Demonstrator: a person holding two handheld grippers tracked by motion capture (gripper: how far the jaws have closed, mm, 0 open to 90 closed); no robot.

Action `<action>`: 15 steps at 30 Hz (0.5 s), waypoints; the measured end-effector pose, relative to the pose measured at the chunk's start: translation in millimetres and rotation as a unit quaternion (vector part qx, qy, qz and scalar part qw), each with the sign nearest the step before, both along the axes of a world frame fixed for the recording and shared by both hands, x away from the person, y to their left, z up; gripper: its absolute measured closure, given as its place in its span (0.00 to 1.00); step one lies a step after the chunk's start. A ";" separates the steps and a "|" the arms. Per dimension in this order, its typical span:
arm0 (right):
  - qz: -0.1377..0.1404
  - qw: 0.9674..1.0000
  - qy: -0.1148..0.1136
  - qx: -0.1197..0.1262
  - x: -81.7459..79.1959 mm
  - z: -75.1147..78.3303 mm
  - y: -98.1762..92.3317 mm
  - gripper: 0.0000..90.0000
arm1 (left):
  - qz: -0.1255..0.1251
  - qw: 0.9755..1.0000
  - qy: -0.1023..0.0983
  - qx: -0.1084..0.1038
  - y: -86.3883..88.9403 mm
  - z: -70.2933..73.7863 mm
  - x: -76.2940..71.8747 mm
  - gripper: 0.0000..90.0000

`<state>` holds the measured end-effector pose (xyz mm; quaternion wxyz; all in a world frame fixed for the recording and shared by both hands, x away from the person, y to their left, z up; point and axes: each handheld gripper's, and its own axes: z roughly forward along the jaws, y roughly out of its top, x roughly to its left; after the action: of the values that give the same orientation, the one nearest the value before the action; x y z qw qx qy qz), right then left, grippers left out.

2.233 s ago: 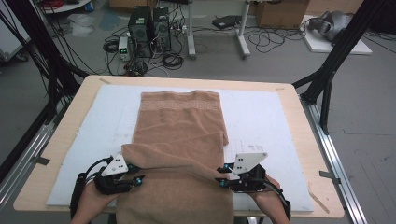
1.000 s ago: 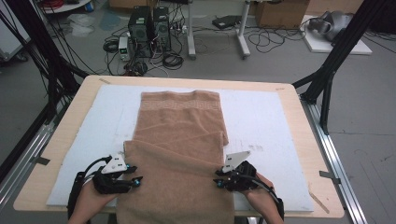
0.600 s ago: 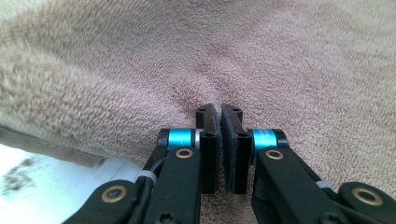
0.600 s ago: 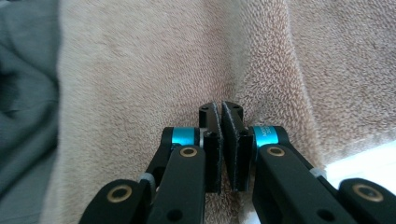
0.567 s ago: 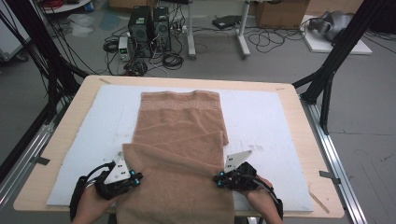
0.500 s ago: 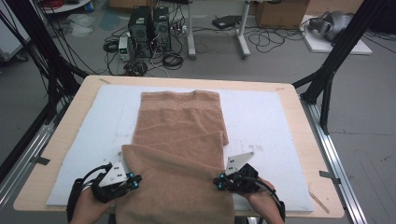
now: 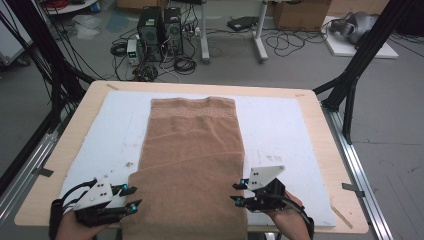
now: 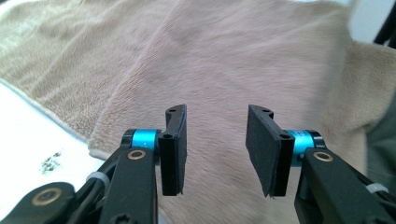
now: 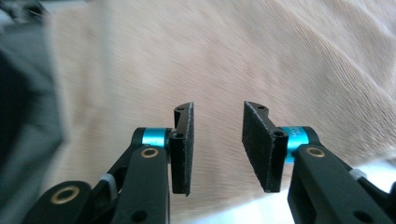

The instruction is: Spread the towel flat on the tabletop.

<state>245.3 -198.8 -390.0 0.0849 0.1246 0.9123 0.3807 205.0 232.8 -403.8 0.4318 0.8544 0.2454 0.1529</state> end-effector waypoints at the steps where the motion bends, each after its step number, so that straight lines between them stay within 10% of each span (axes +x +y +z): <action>1: -0.006 1.000 0.001 -0.009 7.7 -6.7 0.6 0.68 | -0.001 1.000 0.009 0.000 -2.1 -6.3 6.7 0.65; 8: -0.012 0.998 0.043 -0.037 33.4 -43.9 4.5 0.74 | -0.008 0.999 0.042 0.025 -18.5 -41.3 28.2 0.72; 15: 0.005 0.998 0.061 -0.007 30.3 -48.0 -0.4 0.95 | -0.017 0.999 0.050 0.004 -17.7 -42.6 25.4 0.96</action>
<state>275.5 -199.2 -437.9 0.0277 0.1424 0.9193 0.3660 230.4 215.1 -446.4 0.4176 0.8668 0.2519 0.1037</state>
